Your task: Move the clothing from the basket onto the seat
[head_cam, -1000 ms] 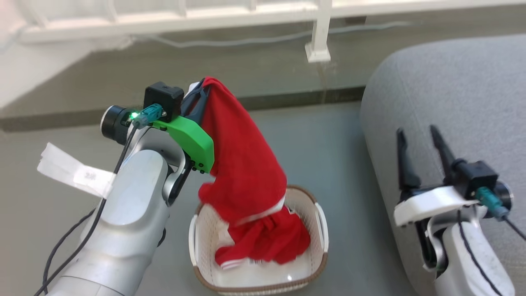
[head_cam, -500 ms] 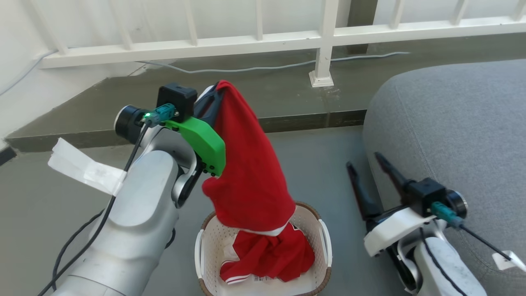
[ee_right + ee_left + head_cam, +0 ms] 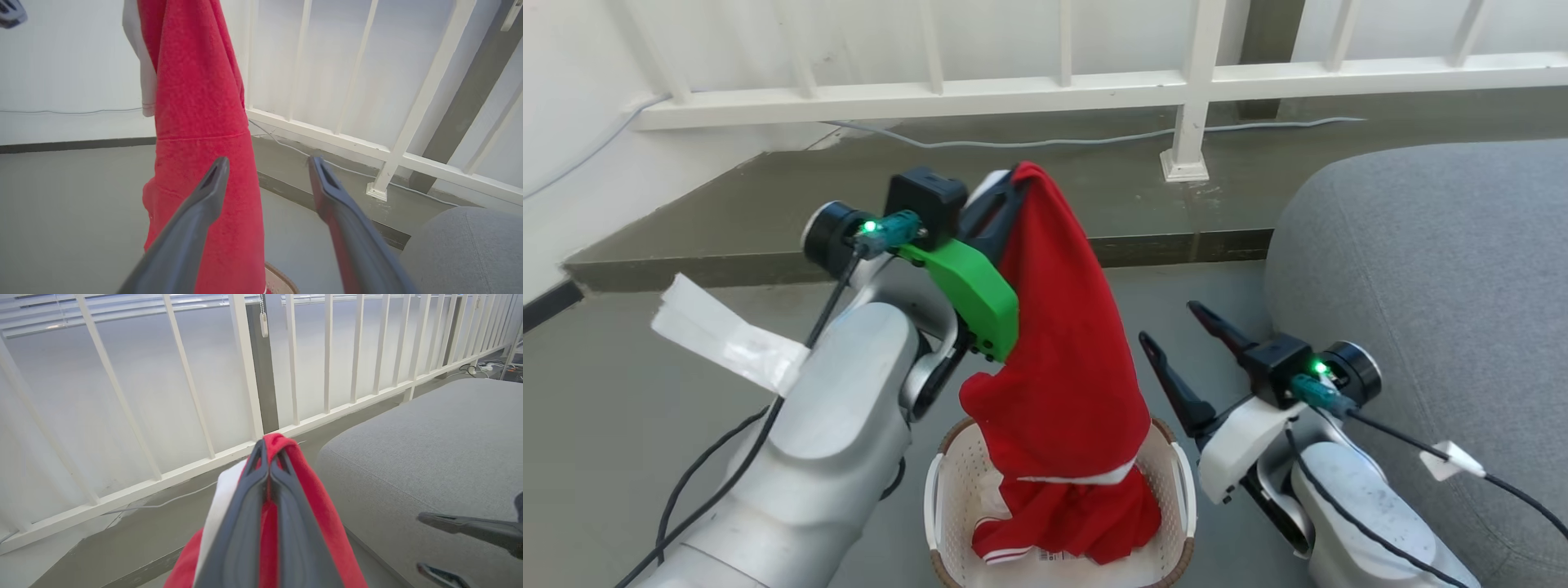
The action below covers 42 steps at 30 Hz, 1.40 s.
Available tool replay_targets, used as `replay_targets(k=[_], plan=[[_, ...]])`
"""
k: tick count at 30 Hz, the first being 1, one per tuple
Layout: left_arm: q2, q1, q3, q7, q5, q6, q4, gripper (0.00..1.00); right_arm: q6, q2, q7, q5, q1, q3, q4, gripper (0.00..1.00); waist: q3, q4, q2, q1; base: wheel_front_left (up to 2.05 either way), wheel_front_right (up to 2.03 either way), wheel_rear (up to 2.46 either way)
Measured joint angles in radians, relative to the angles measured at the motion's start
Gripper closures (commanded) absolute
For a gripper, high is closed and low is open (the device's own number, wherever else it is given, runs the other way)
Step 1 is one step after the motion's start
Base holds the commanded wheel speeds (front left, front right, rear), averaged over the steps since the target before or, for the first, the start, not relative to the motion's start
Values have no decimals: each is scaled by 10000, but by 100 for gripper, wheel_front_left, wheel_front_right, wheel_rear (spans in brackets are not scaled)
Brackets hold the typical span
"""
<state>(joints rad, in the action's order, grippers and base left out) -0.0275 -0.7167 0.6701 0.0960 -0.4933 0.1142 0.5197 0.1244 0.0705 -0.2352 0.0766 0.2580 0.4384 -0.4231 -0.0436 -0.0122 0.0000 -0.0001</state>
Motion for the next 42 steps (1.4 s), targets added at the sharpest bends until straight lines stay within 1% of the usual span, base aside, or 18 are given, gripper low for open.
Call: replay_targets(k=[4, 9, 18, 24, 32, 36, 37, 38, 39, 40, 41, 42], plan=[[0, -1, 314, 0, -73, -27, -293, 100, 2, 196, 132, 71, 318, 957, -468, 0, 24, 157, 0, 0, 0, 0, 0], [-2, -9, 579, 0, -343, -150, -594, 100, 2, 274, 265, 594, 624, 1996, -1057, 0, 44, 384, 0, 0, 0, 0, 0], [-6, -172, 1020, -4, -485, -380, -1112, 100, 2, 646, 278, 1271, 1230, 2265, -1887, 0, 25, 772, 0, 0, 0, 0, 0], [-10, -260, 1126, -33, -497, -631, -1333, 100, 2, 571, 276, 1682, 1543, 3204, -2339, 0, 28, 938, 0, 0, 0, 0, 0], [-15, -273, 1398, -88, -587, -796, -1538, 100, 2, 543, 242, 1824, 2326, 3588, -2800, 0, 86, 1023, 0, 0, 0, 0, 0], [-17, -283, 1452, -90, -665, -878, -1680, 100, 2, 454, 224, 1996, 2435, 4000, -3055, 0, 117, 1060, 0, 0, 0, 0, 0], [-17, -295, 1459, -105, -669, -880, -1707, 100, 2, 424, 184, 2040, 2482, 4082, -3112, 15, 125, 1068, 0, 0, 0, 0, 0], [-17, -313, 1465, -119, -671, -895, -1722, 100, 2, 391, 157, 2069, 2519, 4134, -3154, 58, 134, 1074, 0, 0, 0, 0, 0], [-17, -323, 1469, -119, -681, -941, -1728, 100, 2, 359, 155, 2096, 2557, 4186, -3198, 75, 144, 1078, 0, 0, 0, 0, 0], [-17, -325, 1471, -119, -698, -978, -1726, 100, 2, 334, 155, 2144, 2599, 4253, -3246, 85, 153, 1080, 0, 0, 0, 0, 0], [-19, -325, 1473, -121, -732, -982, -1722, 100, 2, 314, 155, 2169, 2654, 4326, -3294, 100, 163, 1080, 0, 1, 0, 0, 0], [-19, -325, 1473, -123, -761, -988, -1714, 100, 2, 307, 146, 2201, 2703, 4383, -3313, 100, 173, 1077, 0, 1, 0, 0, 0]])
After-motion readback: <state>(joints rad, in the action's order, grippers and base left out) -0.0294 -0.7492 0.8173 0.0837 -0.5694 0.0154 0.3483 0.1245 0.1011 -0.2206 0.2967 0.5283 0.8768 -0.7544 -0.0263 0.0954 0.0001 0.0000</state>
